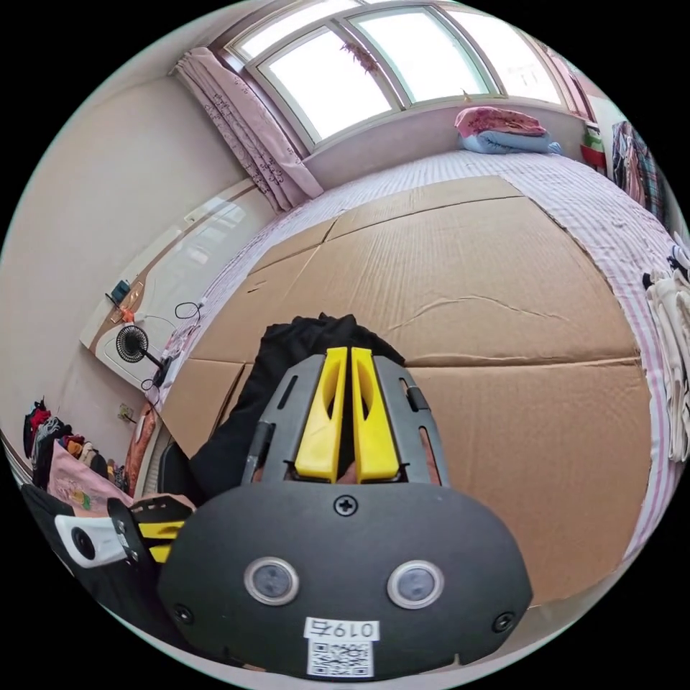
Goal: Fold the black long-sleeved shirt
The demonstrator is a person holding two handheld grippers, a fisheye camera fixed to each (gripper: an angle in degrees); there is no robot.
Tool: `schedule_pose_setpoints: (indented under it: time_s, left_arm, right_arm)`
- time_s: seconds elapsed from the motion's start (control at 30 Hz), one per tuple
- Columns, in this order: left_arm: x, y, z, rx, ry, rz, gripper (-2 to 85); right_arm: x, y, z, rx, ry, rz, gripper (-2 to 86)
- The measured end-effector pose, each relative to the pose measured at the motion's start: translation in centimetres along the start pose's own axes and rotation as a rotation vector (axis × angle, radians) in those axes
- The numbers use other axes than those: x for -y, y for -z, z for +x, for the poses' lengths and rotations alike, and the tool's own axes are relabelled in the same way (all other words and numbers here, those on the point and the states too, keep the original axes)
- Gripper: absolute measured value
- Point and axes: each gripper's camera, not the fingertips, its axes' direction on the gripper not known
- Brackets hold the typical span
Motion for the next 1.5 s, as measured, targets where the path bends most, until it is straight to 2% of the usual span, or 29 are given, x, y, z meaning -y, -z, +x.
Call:
schedule_pose_setpoints:
  time_s: [0.17, 0.37, 0.47, 0.77, 0.9, 1.03, 1.13, 1.23, 1.33, 1.5]
  left_arm:
    - [0.0, -0.4, -0.5, 0.006, -0.042, -0.045, 1.6]
    - [-0.4, 1.2, -2.6, 0.008, -0.024, -0.027, 1.6]
    - [-0.7, 0.5, -3.4, 0.007, -0.032, -0.067, 1.6]
    - [-3.3, -0.2, -5.2, -0.005, -0.055, -0.113, 1.6]
    - [-4.8, -0.3, -6.2, -0.006, -0.050, -0.144, 2.0]
    - [-6.3, 1.1, -7.6, -0.041, -0.040, -0.107, 3.7]
    - [-7.8, 3.6, -9.0, -0.077, -0.026, -0.037, 5.4]
    - [-10.2, 7.3, -10.7, -0.058, -0.008, 0.029, 5.8]
    - [-14.2, 10.6, -13.4, 0.009, 0.046, 0.033, 5.0]
    - [-22.1, 15.6, -19.6, 0.119, 0.174, 0.013, 4.9]
  right_arm:
    - [0.0, -1.7, 2.7, -0.030, -0.031, -0.056, -0.3]
    - [0.1, -0.1, 3.4, -0.003, -0.038, -0.015, -0.3]
    - [0.1, -1.7, 4.4, -0.026, -0.054, -0.084, -0.2]
    - [-1.2, -3.2, 6.7, 0.007, -0.105, -0.135, 1.7]
    - [-2.5, -2.2, 7.4, 0.017, -0.126, -0.085, 3.6]
    - [-5.4, 0.9, 3.1, -0.041, 0.035, -0.003, 2.5]
    - [-9.3, 2.1, -1.8, 0.006, 0.215, -0.003, 1.8]
    - [-14.1, 1.5, -5.7, -0.144, 0.339, -0.025, 2.7]
    - [-18.0, -0.3, -7.2, -0.225, 0.340, -0.043, 4.9]
    - [-21.5, -4.6, -6.0, -0.168, 0.229, -0.101, 3.5]
